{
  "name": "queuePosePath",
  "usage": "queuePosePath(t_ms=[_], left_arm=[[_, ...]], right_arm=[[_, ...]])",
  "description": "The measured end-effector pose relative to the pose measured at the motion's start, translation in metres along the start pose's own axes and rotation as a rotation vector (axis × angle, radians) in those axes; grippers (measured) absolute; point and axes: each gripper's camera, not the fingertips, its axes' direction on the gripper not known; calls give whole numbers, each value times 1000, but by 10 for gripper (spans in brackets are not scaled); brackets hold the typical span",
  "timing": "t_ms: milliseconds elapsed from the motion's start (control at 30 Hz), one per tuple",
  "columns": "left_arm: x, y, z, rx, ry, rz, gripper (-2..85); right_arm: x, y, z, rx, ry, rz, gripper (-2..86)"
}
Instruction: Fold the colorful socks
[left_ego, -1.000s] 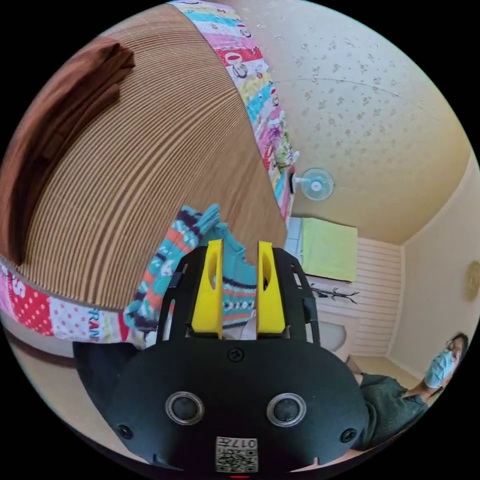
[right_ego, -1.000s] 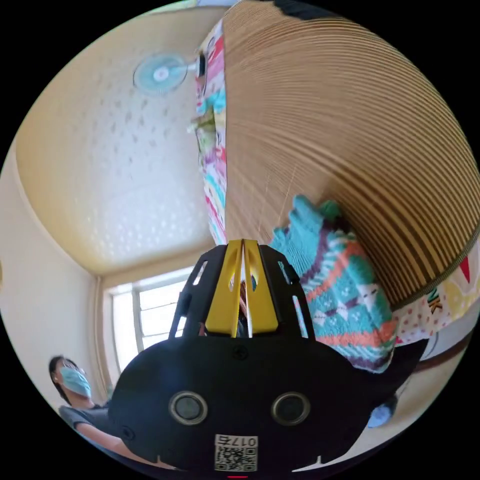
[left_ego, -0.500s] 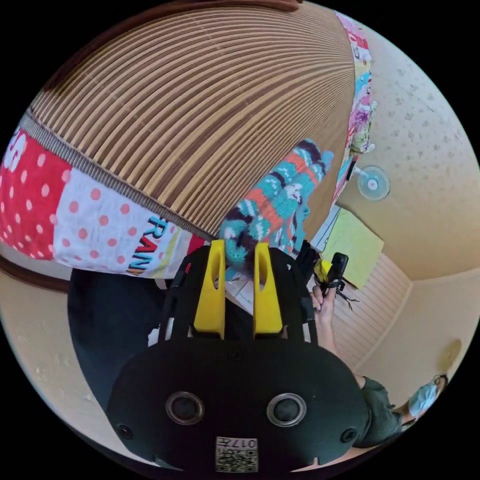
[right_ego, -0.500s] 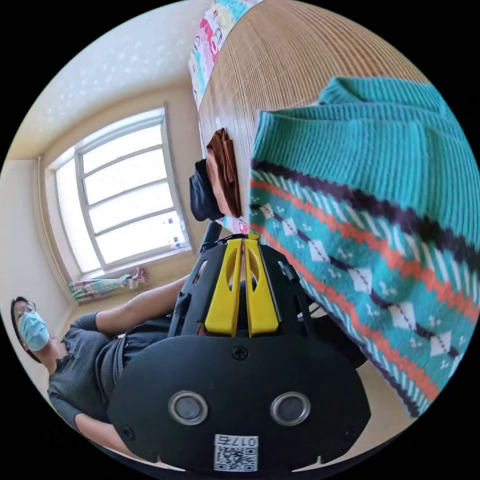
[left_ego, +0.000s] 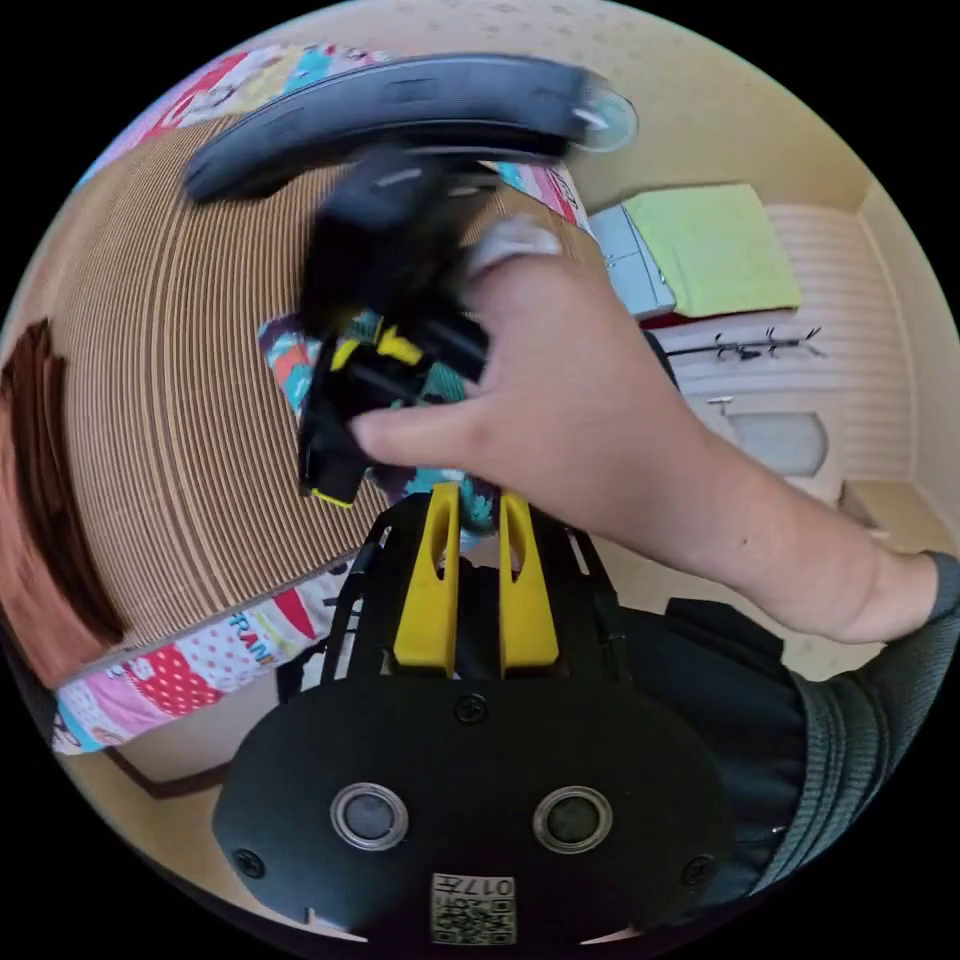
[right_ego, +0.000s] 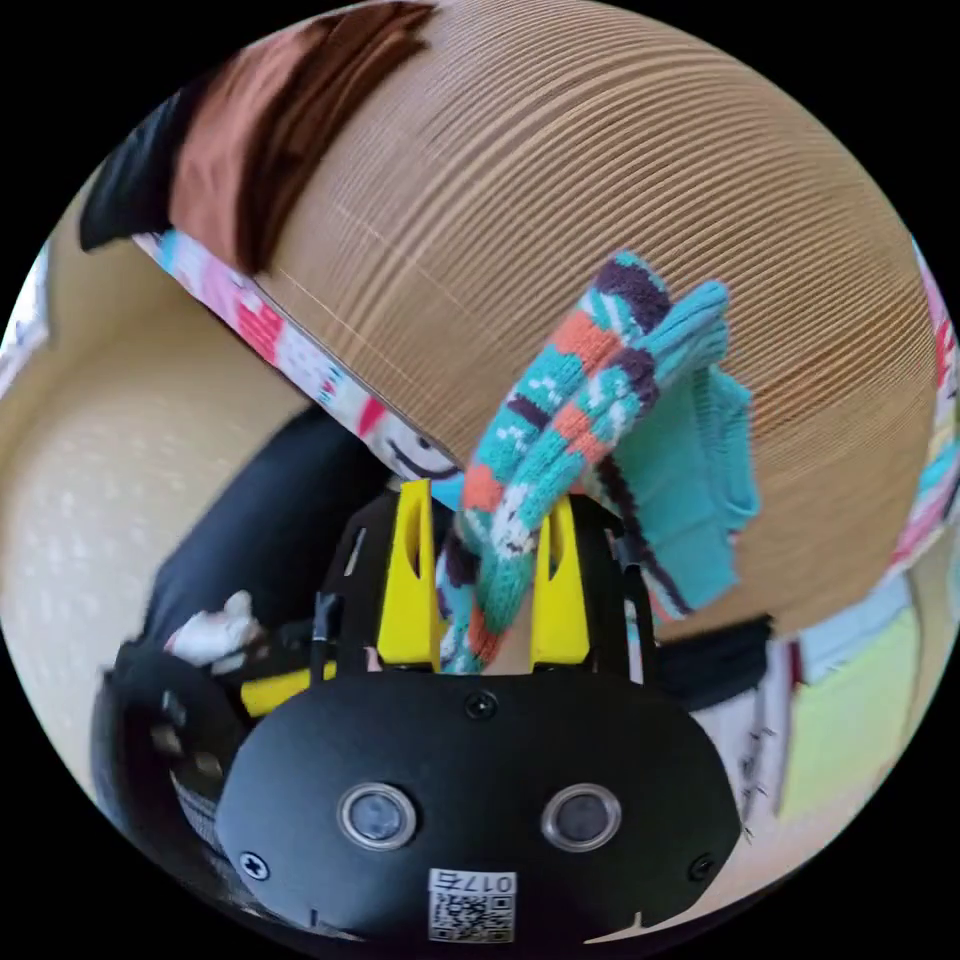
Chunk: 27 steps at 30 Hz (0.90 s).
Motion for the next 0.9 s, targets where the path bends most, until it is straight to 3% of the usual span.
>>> queuePosePath(t_ms=[67, 133, 233, 300, 400, 533, 633, 700, 767, 900], left_arm=[[16, -3, 11, 2, -86, 68, 67], [25, -6, 23, -18, -139, 125, 75], [34, -12, 26, -38, -130, 176, 54], [39, -10, 22, -6, -4, 279, 35], [22, -17, 34, -11, 119, 213, 59], [-10, -32, 71, -42, 211, 105, 81], [-30, -52, 111, -90, 260, 37, 104], [-42, -70, 148, -148, 230, 0, 122], [-53, -86, 179, -210, 212, -29, 139], [-81, -121, 238, -307, 232, -117, 207]], right_arm=[[-12, -3, 6, -90, 222, -53, 82], [-5, 5, 2, -73, 220, -88, 74], [57, 47, -15, 149, -150, -77, 71], [128, 106, -8, 370, -486, -68, 71], [204, 205, 32, 702, -784, -117, 73], [273, 313, 125, 982, -1022, -42, 78], [315, 368, 230, 952, -1150, 325, 88], [324, 402, 325, 761, -1285, 775, 119], [310, 424, 381, 721, -1440, 963, 145], [245, 436, 462, 940, -1886, 1056, 229]])
